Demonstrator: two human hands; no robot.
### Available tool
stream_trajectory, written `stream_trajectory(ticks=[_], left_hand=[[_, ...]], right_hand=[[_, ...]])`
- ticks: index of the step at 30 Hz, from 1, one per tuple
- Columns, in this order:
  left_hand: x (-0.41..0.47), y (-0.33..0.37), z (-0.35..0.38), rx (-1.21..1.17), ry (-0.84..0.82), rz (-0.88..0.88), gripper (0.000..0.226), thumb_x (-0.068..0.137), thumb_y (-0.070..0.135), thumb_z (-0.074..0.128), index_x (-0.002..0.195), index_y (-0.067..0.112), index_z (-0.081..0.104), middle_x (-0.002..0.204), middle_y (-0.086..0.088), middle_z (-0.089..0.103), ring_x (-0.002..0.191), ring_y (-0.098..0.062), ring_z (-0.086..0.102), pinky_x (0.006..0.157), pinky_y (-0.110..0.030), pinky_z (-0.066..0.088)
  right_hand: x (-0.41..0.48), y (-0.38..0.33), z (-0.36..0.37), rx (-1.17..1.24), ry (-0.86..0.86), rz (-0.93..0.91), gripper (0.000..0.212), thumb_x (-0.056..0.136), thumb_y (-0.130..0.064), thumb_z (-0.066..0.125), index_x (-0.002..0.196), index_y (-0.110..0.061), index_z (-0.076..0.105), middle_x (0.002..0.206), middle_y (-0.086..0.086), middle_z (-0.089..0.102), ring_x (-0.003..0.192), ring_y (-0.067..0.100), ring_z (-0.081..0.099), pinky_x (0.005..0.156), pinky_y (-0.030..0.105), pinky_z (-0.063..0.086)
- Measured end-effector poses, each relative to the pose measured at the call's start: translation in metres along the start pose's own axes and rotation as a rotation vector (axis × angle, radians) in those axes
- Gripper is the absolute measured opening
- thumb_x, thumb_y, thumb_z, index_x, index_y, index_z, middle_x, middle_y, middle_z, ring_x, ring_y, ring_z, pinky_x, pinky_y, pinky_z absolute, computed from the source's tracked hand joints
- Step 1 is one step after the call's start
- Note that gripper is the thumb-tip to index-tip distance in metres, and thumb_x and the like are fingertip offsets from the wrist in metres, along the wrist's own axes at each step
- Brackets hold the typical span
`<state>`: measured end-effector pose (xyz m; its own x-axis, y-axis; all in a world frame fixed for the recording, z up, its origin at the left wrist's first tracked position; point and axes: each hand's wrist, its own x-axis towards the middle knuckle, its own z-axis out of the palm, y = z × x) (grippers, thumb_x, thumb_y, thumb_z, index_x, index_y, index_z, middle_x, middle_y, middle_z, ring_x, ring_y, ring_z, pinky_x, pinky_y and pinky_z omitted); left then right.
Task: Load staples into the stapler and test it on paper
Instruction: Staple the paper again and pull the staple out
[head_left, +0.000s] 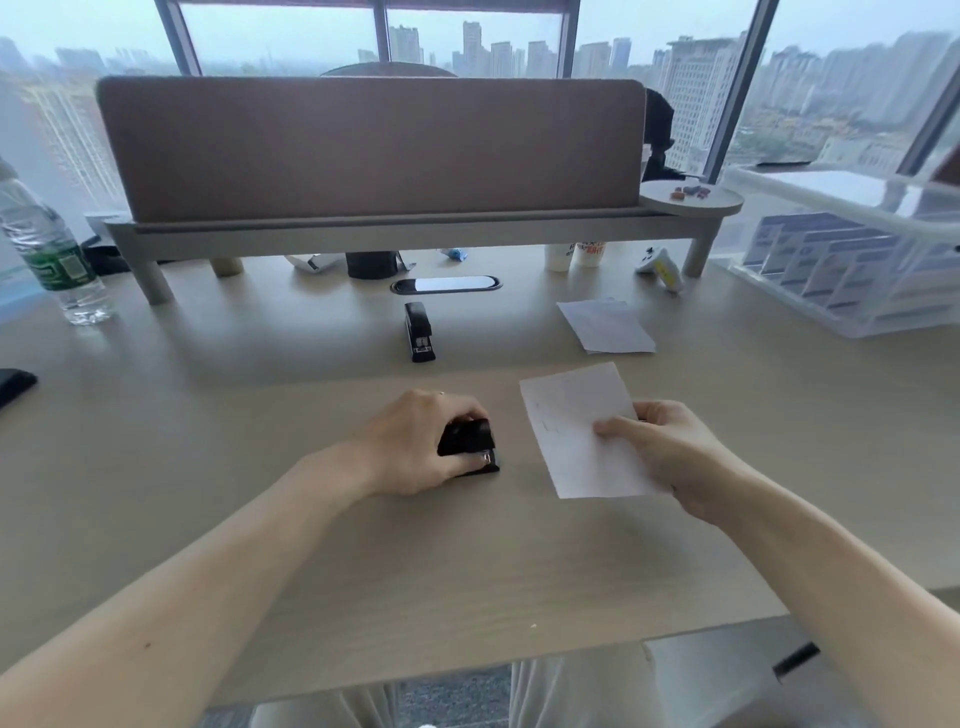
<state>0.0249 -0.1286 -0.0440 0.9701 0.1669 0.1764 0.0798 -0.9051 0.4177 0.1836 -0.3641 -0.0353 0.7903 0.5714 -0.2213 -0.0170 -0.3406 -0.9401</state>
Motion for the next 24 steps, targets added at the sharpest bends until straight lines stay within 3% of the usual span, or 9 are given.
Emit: stream_trajectory(ticks=[2,5,8,10,13,16,18,21,24], left_hand=[[-0.001,0.005,-0.007,-0.026,0.098,0.048,0.048,0.082,0.04,0.083,0.126,0.03,0.065,0.118,0.014,0.068,0.1,-0.004,0.061,0.095,-0.034,0.054],[0.001,0.022,-0.018,0.019,0.274,0.266,0.053,0.081,0.028,0.084,0.129,0.026,0.063,0.131,0.007,0.06,0.118,-0.015,0.059,0.103,-0.038,0.048],[-0.001,0.037,-0.026,0.136,0.539,0.344,0.05,0.078,0.021,0.085,0.118,0.02,0.054,0.123,0.001,0.056,0.11,-0.024,0.058,0.097,-0.038,0.046],[-0.004,0.042,-0.031,0.13,0.626,0.342,0.054,0.076,0.022,0.086,0.119,0.018,0.053,0.128,-0.001,0.052,0.114,-0.026,0.054,0.099,-0.033,0.041],[-0.003,0.039,-0.035,0.245,0.561,0.439,0.032,0.084,0.024,0.081,0.114,0.021,0.071,0.136,-0.001,0.058,0.123,-0.023,0.053,0.106,-0.034,0.035],[0.002,0.032,-0.035,0.2,0.536,0.476,0.007,0.088,0.023,0.082,0.094,0.022,0.079,0.118,0.007,0.072,0.121,-0.017,0.062,0.105,-0.04,0.041],[0.001,0.028,-0.036,0.139,0.502,0.438,0.004,0.089,0.024,0.082,0.091,0.022,0.078,0.104,0.012,0.076,0.118,-0.012,0.066,0.105,-0.04,0.043],[-0.001,0.025,-0.041,0.126,0.453,0.366,0.003,0.091,0.023,0.078,0.091,0.022,0.075,0.092,0.014,0.076,0.108,-0.009,0.069,0.105,-0.036,0.044],[-0.005,0.026,-0.05,0.151,0.455,0.379,0.004,0.094,0.019,0.074,0.091,0.02,0.073,0.086,0.013,0.073,0.097,-0.012,0.067,0.102,-0.032,0.043]], right_hand=[[0.0,-0.007,-0.002,0.001,-0.061,-0.037,0.017,0.095,-0.015,0.069,0.104,-0.006,0.08,0.109,0.019,0.079,0.083,0.026,0.071,0.079,0.036,0.05],[-0.001,-0.02,0.0,0.019,-0.174,-0.079,0.019,0.097,-0.018,0.067,0.107,-0.008,0.08,0.108,0.015,0.081,0.085,0.025,0.072,0.078,0.035,0.05],[-0.001,-0.029,0.002,0.073,-0.25,-0.126,0.02,0.098,-0.016,0.066,0.11,-0.007,0.079,0.099,0.01,0.08,0.081,0.023,0.072,0.069,0.029,0.051],[0.0,-0.031,0.002,0.102,-0.288,-0.148,0.024,0.093,-0.018,0.071,0.112,-0.006,0.079,0.098,0.008,0.08,0.08,0.023,0.072,0.065,0.027,0.052],[0.001,-0.035,0.001,0.092,-0.349,-0.145,0.028,0.088,-0.024,0.072,0.111,-0.009,0.079,0.094,0.004,0.079,0.075,0.018,0.072,0.058,0.021,0.051],[0.005,-0.039,0.003,0.026,-0.351,-0.129,0.035,0.084,-0.03,0.074,0.114,-0.013,0.079,0.098,0.004,0.08,0.077,0.017,0.072,0.06,0.021,0.052],[0.012,-0.039,0.007,-0.104,-0.221,-0.156,0.03,0.091,-0.029,0.077,0.118,-0.017,0.076,0.111,0.004,0.079,0.084,0.019,0.072,0.072,0.028,0.056],[0.013,-0.044,0.012,-0.239,0.085,-0.335,0.031,0.096,-0.037,0.072,0.122,-0.021,0.07,0.11,-0.008,0.074,0.097,0.015,0.073,0.094,0.04,0.059],[-0.017,-0.068,0.012,-0.267,0.007,-0.599,0.034,0.098,-0.053,0.061,0.116,-0.027,0.074,0.105,-0.015,0.077,0.099,-0.002,0.071,0.092,0.023,0.052]])
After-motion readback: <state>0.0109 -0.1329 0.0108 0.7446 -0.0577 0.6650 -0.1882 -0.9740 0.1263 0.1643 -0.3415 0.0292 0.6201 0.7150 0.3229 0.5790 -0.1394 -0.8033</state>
